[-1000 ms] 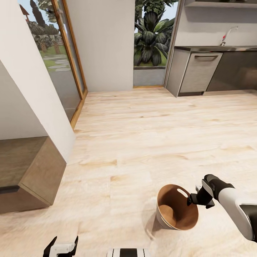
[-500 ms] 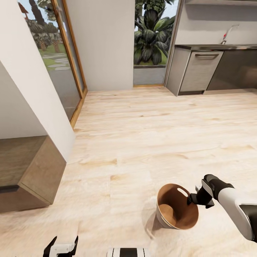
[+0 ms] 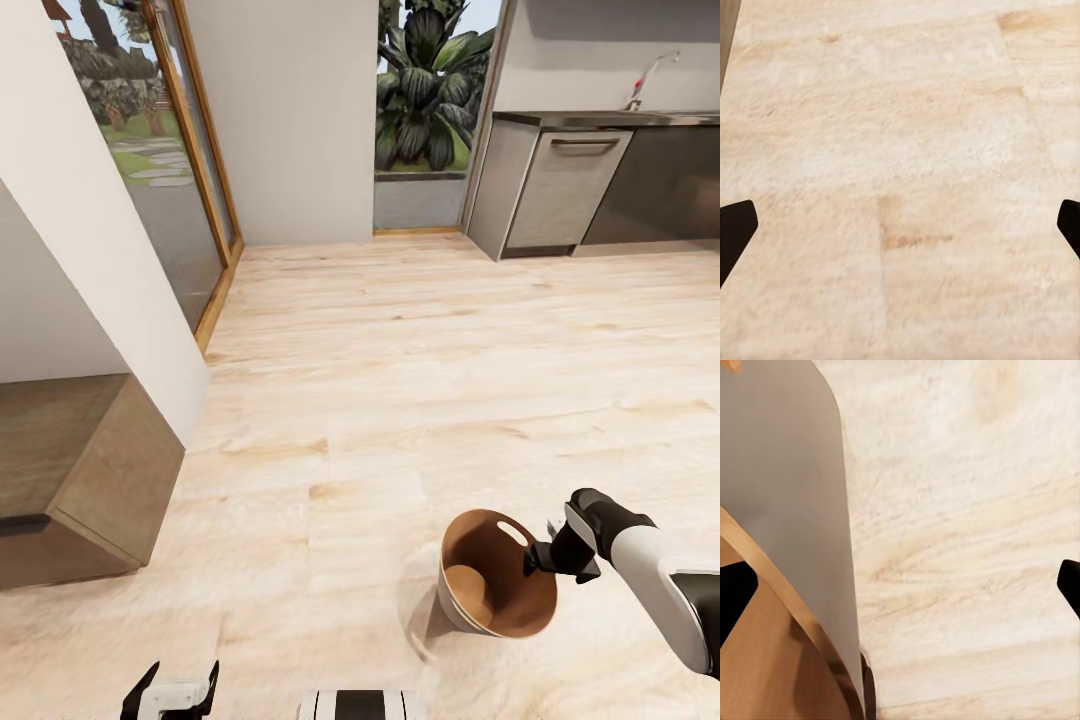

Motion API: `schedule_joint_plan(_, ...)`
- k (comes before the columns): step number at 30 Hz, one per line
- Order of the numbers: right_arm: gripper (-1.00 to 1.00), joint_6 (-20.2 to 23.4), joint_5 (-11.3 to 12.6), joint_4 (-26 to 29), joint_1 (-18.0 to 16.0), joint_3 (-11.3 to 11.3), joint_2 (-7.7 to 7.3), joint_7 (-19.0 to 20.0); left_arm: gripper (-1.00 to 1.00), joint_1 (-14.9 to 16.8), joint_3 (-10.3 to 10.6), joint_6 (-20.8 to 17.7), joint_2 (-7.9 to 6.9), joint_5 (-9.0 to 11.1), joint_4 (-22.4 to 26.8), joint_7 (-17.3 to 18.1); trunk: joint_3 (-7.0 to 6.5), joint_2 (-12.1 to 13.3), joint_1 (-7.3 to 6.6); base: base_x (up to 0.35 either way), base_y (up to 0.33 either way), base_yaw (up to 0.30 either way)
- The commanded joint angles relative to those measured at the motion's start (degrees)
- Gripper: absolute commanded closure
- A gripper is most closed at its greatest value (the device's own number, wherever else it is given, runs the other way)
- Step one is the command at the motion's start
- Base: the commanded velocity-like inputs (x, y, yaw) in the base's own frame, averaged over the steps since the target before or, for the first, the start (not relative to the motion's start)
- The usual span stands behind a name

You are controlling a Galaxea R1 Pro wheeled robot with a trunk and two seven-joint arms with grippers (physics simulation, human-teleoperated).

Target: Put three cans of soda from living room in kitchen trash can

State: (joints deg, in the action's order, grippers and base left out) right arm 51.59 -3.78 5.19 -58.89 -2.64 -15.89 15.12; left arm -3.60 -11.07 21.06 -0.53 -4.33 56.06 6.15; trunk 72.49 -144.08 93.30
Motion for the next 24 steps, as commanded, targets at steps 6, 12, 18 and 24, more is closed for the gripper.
schedule_joint_plan(6, -1.0, -0.06, 0.0, 0.0, 0.03, -0.01, 0.01, 0.0, -1.0, 0.0, 0.0, 0.01, 0.0, 0.01, 0.05, 0.0, 0.0, 0.0, 0.0, 0.0, 0.0, 0.0)
schedule_joint_plan(12, 1.0, -0.08, 0.0, -0.01, 0.08, -0.02, -0.01, 0.0, -1.0, 0.0, 0.02, 0.03, 0.0, 0.02, 0.09, 0.0, 0.0, 0.0, 0.0, 0.0, 0.0, 0.0)
schedule_joint_plan(18, 1.0, -0.09, 0.0, 0.0, 0.09, 0.0, 0.0, -0.02, -1.0, -0.02, 0.0, 0.02, 0.0, 0.07, 0.1, 0.0, 0.0, 0.0, 0.0, 0.0, 0.0, 0.0)
schedule_joint_plan(24, 1.0, -0.09, 0.0, 0.0, 0.09, 0.0, 0.0, -0.05, -1.0, 0.0, 0.0, -0.02, 0.0, 0.06, 0.1, 0.0, 0.0, 0.0, 0.0, 0.0, 0.0, 0.0)
